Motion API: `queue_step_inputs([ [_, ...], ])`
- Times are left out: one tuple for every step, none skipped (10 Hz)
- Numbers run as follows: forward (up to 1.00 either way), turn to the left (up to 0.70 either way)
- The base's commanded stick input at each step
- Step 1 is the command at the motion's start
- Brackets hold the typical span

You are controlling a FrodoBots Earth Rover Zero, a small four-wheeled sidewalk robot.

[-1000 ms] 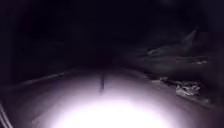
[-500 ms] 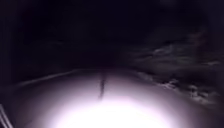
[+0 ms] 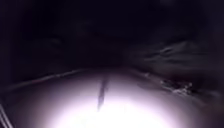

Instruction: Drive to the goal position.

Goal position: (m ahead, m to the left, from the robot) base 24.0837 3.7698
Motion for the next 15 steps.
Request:
queue_step_inputs([
  [1.00,0.00],
  [1.00,0.00],
  [1.00,0.00],
  [1.00,0.00],
  [1.00,0.00],
  [1.00,0.00],
  [1.00,0.00],
  [1.00,0.00],
  [1.00,0.00],
  [1.00,0.00],
  [1.00,0.00],
  [1.00,0.00],
  [1.00,0.00],
  [1.00,0.00],
  [1.00,0.00],
])
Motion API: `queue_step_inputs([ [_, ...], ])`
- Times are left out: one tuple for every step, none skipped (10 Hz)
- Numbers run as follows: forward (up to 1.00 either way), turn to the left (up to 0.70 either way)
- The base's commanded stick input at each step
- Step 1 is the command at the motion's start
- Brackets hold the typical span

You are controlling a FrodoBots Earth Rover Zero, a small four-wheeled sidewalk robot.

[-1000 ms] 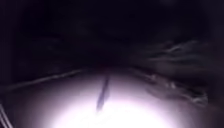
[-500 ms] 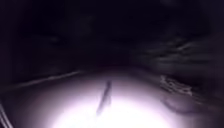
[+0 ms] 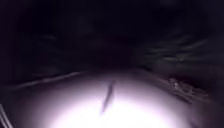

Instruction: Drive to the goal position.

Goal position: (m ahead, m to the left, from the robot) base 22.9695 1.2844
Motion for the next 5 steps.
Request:
queue_step_inputs([
  [1.00,0.00],
  [1.00,0.00],
  [1.00,0.00],
  [1.00,0.00],
  [1.00,0.00],
])
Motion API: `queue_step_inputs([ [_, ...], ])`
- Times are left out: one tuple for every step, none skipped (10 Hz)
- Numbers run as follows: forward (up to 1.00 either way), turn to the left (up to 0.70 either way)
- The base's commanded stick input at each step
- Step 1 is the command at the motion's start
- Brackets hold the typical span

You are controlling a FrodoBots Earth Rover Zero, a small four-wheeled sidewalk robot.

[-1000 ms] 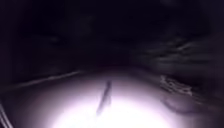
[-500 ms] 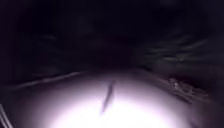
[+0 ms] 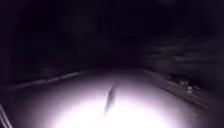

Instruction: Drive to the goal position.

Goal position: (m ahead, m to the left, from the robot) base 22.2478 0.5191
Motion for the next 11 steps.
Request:
queue_step_inputs([
  [1.00,0.00],
  [1.00,0.00],
  [1.00,0.00],
  [1.00,0.00],
  [1.00,0.00],
  [1.00,-0.22],
  [1.00,-0.25],
  [1.00,-0.09],
  [1.00,0.00],
  [1.00,0.00],
  [1.00,0.00],
])
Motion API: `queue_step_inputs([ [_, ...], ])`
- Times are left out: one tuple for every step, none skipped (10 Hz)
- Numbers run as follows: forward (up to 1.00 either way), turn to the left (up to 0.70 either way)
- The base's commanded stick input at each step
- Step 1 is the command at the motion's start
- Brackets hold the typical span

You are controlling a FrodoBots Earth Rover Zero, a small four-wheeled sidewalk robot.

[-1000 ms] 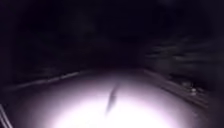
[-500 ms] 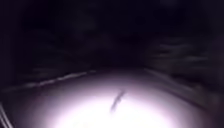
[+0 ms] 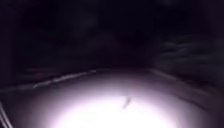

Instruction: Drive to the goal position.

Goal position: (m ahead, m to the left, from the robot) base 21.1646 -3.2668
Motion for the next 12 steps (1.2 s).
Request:
queue_step_inputs([
  [1.00,0.00],
  [1.00,0.00],
  [1.00,0.00],
  [1.00,0.00],
  [1.00,0.00],
  [1.00,-0.08],
  [1.00,-0.23],
  [1.00,-0.27],
  [1.00,-0.27],
  [1.00,-0.24],
  [1.00,-0.12],
  [1.00,-0.01],
])
